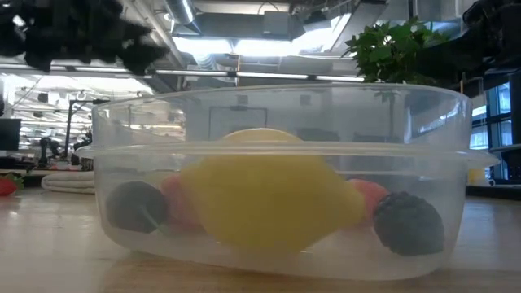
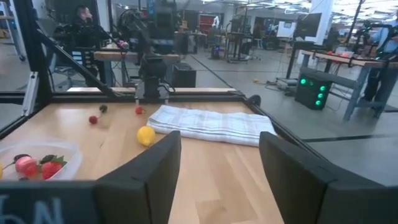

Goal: Pick and placing Produce into tupperware
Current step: Put the lemon into the transparent bin

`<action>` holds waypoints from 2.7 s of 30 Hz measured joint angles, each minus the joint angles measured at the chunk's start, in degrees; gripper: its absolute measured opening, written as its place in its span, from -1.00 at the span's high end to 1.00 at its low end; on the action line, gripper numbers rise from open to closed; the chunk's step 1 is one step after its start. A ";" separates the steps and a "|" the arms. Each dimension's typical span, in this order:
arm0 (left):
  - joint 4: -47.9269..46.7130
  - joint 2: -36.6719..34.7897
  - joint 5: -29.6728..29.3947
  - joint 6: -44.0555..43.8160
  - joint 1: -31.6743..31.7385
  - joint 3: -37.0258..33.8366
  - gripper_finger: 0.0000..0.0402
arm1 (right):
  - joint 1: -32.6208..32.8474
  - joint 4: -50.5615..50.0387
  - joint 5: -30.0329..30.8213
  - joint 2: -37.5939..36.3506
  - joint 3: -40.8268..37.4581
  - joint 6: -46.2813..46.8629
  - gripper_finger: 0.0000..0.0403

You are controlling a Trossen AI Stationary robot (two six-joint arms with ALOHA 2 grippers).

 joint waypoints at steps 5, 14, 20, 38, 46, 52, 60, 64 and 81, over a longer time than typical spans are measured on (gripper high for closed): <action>-3.28 5.91 -6.58 5.54 -5.88 7.40 -0.43 | -0.01 0.00 2.31 0.02 0.00 -0.97 -0.09; -11.19 20.78 -7.62 4.63 -15.91 17.93 -0.45 | -0.02 -1.08 2.99 0.02 0.00 -0.92 -0.09; -9.16 27.50 -9.66 5.32 -20.66 19.71 -0.45 | -0.02 -1.70 2.99 0.02 0.00 -0.73 -0.09; -45.11 44.01 -26.37 0.85 -25.26 36.45 -0.45 | -0.02 -4.68 3.01 0.02 0.00 0.96 -0.09; -52.31 54.90 -28.36 -2.05 -25.45 42.60 -0.45 | -0.03 -4.88 3.01 0.04 0.00 0.98 -0.09; -56.38 59.51 -27.92 -5.07 -25.41 43.35 -0.45 | -0.04 -6.44 3.01 0.03 0.00 1.43 -0.09; -56.53 62.22 -29.08 -6.75 -25.45 43.39 -0.45 | -0.04 -7.46 3.04 0.04 0.00 2.49 -0.09; -56.34 64.89 -29.80 -6.82 -25.43 43.39 -0.45 | -0.04 -7.50 3.04 0.04 0.00 2.40 -0.09; -54.69 67.75 -29.91 -6.67 -25.41 43.39 -0.31 | -0.04 -7.85 3.02 0.04 0.00 2.42 -0.09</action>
